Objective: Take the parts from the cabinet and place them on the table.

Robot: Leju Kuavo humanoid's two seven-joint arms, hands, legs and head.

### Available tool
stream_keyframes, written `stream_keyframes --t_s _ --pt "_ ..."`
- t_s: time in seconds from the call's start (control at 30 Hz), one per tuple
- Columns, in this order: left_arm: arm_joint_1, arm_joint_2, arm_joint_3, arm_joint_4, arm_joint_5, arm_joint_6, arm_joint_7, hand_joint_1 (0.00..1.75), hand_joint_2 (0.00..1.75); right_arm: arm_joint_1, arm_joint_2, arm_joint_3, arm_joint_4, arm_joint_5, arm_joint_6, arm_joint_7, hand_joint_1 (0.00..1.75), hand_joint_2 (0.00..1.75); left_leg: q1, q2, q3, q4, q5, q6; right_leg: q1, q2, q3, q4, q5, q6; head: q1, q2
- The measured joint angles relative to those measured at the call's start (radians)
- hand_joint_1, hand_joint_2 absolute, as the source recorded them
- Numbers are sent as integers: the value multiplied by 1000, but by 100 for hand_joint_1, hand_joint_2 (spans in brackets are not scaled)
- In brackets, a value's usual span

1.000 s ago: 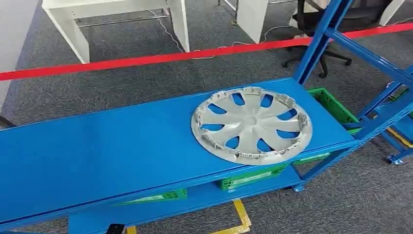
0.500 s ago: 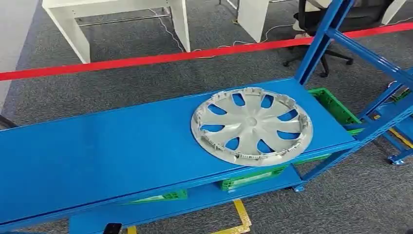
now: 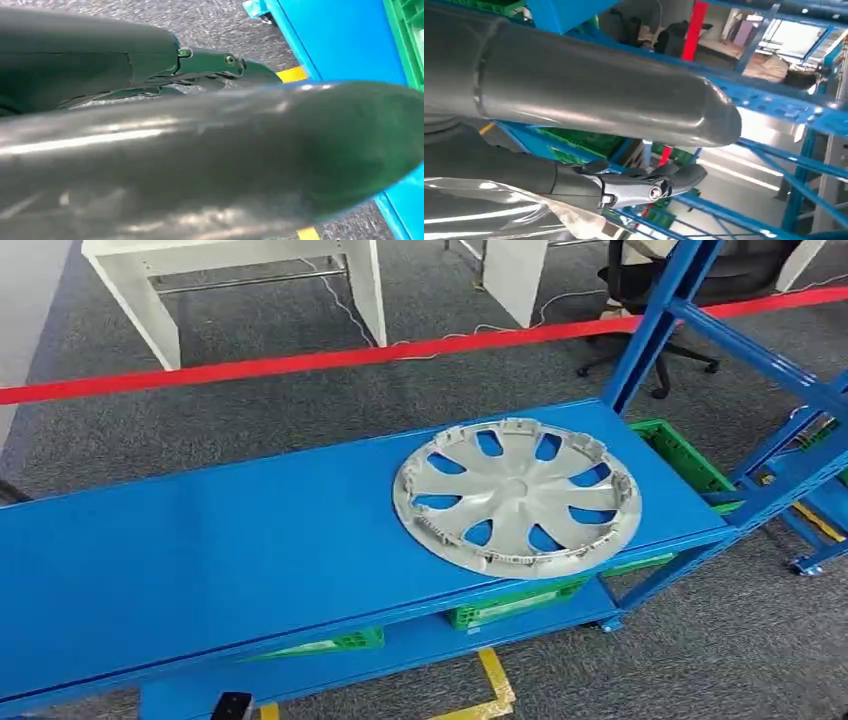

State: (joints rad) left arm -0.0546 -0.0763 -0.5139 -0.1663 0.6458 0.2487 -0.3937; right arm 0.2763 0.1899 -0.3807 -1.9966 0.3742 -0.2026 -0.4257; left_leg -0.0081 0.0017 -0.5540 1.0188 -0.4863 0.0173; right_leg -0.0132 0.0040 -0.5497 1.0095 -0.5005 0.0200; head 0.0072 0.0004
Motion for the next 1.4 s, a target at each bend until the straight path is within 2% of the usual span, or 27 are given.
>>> stream_keyframes --t_s 0.07,0.1,0.17,0.2,0.23,0.27,0.3,0.33,0.37,0.4,0.43,0.53,0.57,0.6,0.9,0.93,0.97,1.0,1.03,1.1,1.13,1.17,1.23,1.27,1.3,1.33,1.4 --pt "-1 0 -3 0 -2 -3 2 0 0 -20 -27 2 14 3 -5 6 0 0 8 3 6 -19 13 17 -1 -1 -8 11 -14 12 1 0" --pt "-3 0 -5 0 -3 -3 1 0 0 -28 -42 2 20 6 -5 8 0 0 9 2 4 -19 15 22 -1 -2 -29 54 -46 15 5 0" --pt "-3 0 -9 0 -5 -5 2 0 0 -44 -60 3 32 8 -8 10 0 0 7 2 1 -19 15 25 -1 -2 -101 209 -118 20 7 0" --pt "-2 0 -10 0 -6 -5 2 0 0 -45 -65 3 39 10 -8 12 0 0 7 2 0 -18 15 25 -1 -2 -136 280 -141 22 8 0" --pt "-1 -1 -11 0 -6 -5 2 0 0 -45 -72 4 47 12 -10 16 0 0 7 2 1 -18 15 25 -1 -3 -151 307 -139 24 8 0" --pt "-1 -1 -13 0 -6 -5 2 0 0 -48 -80 6 53 16 -12 21 0 0 7 2 2 -18 14 24 -1 -3 -143 286 -114 24 7 0" --pt "-2 0 -16 0 -6 -5 2 0 0 -54 -89 8 60 19 -14 25 0 0 7 2 3 -17 14 24 -2 -3 -117 228 -73 24 8 0" --pt "-3 -1 -17 0 -7 -7 2 0 0 -64 -101 11 66 21 -16 27 0 0 7 2 5 -16 12 22 -3 -4 -70 129 -21 23 7 0" --pt "-3 -1 -18 0 -9 -8 2 0 0 -74 -112 14 74 25 -20 29 0 0 6 2 6 -13 9 18 -6 -6 -26 38 16 23 8 0" --pt "-4 1 -18 0 -9 -8 1 0 0 -84 -120 18 84 29 -22 30 0 0 -3 2 2 -8 6 11 -3 -5 -12 12 -6 21 8 0" --pt "-5 1 -19 0 -10 -10 1 0 0 -90 -127 23 90 32 -26 34 0 0 -3 1 -4 -3 6 7 -3 -3 -6 8 -3 11 8 0" --pt "-6 2 -24 0 -12 -11 1 0 0 -101 -149 38 115 46 -37 49 0 0 -1 1 -4 -2 8 -2 -1 -2 -11 10 0 -2 8 0" --pt "-7 5 -26 0 -14 -11 1 0 0 -110 -157 44 122 50 -37 56 0 0 1 0 -7 7 -2 -8 -7 -4 -9 6 3 -8 9 0" --pt "-10 5 -27 0 -15 -11 1 0 0 -117 -166 51 127 53 -37 60 0 0 1 0 -20 41 -28 -15 -7 -4 -8 6 3 -12 3 0" --pt "-11 5 -27 0 -16 -12 1 0 0 -121 -168 55 130 52 -36 59 0 0 2 0 -32 69 -45 -18 -7 -5 -8 6 3 -15 0 0" --pt "-14 6 -30 0 -23 -16 3 0 0 -132 -182 70 146 34 -19 51 0 0 5 0 -96 208 -111 -24 -6 -6 -9 7 3 -18 0 0" --pt "-14 5 -35 0 -27 -22 5 0 0 -143 -197 86 167 13 3 42 0 0 5 0 -141 304 -137 -24 -5 -6 -9 7 2 -19 0 0" --pt "-21 8 -46 0 -40 -25 10 0 0 -185 -224 116 216 -19 53 34 0 0 2 -1 -58 111 3 -3 -1 -1 -3 7 2 -19 0 0" --pt "-34 13 -56 0 -45 -26 18 0 0 -229 -249 146 268 -1 71 44 0 0 -8 -2 -20 3 14 15 1 -5 -16 8 5 -5 3 0" --pt "-31 12 -58 0 -47 -26 19 0 0 -239 -253 157 278 9 74 45 0 0 -3 -2 -15 -13 22 22 3 -6 -12 1 6 8 2 0" --pt "-32 10 -58 0 -48 -29 19 0 0 -241 -259 161 283 15 77 46 0 0 3 -1 -12 -20 28 23 1 -5 -26 20 -13 12 3 0" --pt "-35 12 -59 0 -49 -29 19 0 0 -254 -267 168 291 21 79 48 0 0 4 -2 -13 -20 28 25 1 -5 -52 73 -47 17 7 0" --pt "-37 13 -61 0 -54 -34 24 0 0 -282 -278 199 314 30 109 60 0 0 2 3 -14 -20 28 27 -1 -5 -127 228 -113 22 8 0" --pt "-37 13 -61 0 -54 -36 26 0 0 -288 -280 219 317 29 124 64 0 0 2 4 -15 -19 27 28 -1 -6 -159 290 -129 25 8 0" --pt "-37 12 -63 0 -55 -37 28 0 0 -292 -281 240 320 28 134 67 0 0 2 4 -14 -19 27 28 -1 -6 -165 297 -117 26 8 0" --pt "-37 12 -66 0 -55 -39 29 0 0 -297 -281 261 322 27 141 69 0 0 2 4 -13 -19 27 28 -2 -6 -148 261 -83 27 8 0" --pt "-38 10 -68 0 -58 -39 34 0 0 -312 -285 280 324 27 152 72 0 0 4 0 -12 -14 23 23 -6 -6 -70 99 7 27 9 0"
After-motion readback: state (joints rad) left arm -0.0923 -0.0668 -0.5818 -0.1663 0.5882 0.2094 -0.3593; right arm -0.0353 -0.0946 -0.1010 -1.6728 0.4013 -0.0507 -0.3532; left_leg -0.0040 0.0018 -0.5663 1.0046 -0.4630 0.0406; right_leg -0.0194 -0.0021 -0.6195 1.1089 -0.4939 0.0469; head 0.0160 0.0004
